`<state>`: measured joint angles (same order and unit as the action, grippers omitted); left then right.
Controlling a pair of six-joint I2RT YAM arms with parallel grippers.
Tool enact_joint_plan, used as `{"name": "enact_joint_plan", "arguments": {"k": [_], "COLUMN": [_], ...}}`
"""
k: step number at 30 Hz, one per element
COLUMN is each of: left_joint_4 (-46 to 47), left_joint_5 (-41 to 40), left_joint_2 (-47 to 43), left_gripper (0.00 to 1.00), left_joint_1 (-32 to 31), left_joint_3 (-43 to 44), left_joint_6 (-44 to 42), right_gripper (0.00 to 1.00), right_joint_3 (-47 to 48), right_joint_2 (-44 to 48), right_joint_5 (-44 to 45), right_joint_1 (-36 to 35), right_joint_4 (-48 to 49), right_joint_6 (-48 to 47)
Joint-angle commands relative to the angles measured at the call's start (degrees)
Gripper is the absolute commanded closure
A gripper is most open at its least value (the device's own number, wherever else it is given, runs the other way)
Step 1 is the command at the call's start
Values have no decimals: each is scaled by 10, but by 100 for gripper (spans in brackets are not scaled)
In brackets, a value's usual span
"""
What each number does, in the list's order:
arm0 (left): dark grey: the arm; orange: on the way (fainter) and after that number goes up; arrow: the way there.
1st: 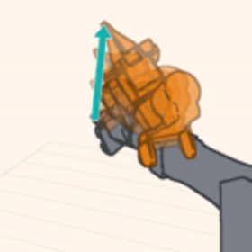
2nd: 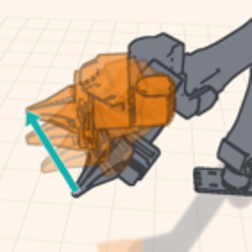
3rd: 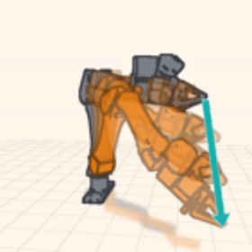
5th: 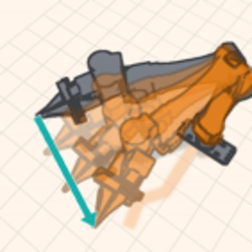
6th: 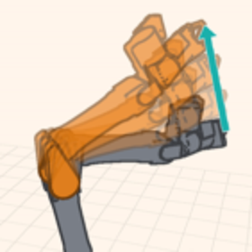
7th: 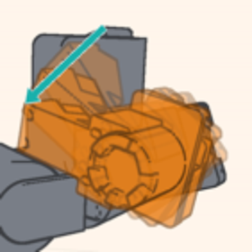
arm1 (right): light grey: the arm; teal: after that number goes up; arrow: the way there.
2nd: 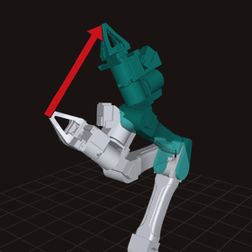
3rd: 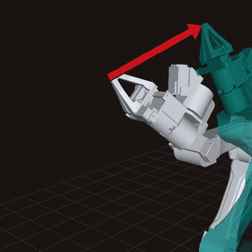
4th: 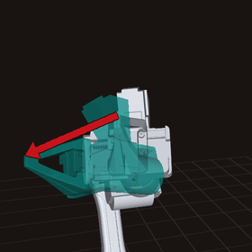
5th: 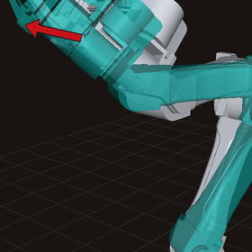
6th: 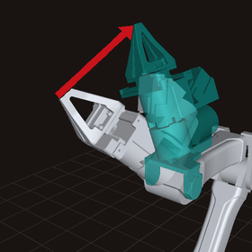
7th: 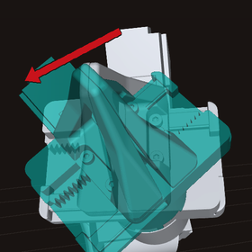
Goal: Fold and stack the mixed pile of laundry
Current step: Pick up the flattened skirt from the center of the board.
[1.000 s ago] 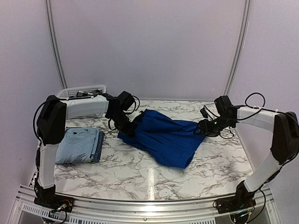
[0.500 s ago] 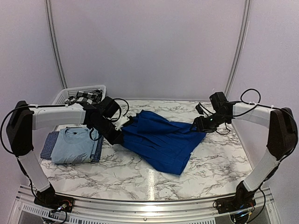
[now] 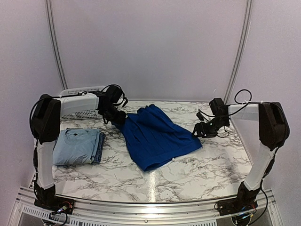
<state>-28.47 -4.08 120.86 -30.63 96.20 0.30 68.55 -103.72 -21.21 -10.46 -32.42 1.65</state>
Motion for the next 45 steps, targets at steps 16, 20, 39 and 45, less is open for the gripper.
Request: {"name": "enact_joint_plan", "arguments": {"k": [16,20,39,45], "left_joint_4": [263,372,532,543], "left_joint_5": [155,143,107,100], "left_joint_2": [-501,-500,-355,-330], "left_gripper": [1,1,49,71], "left_joint_1": [-113,-179,-254,-255], "left_joint_3": [-582,-674,-734,-717], "left_joint_6": [460,571,721,709], "right_gripper": [100,100,63,74], "right_joint_3": [-178,-277,-449,-475], "right_joint_2": [95,177,279,275], "right_joint_5": [-217,-254,-169,-170], "right_joint_1": [-66,-102,-108,-108], "right_joint_4": [85,169,183,204], "right_joint_6": [85,189,216,213]}}
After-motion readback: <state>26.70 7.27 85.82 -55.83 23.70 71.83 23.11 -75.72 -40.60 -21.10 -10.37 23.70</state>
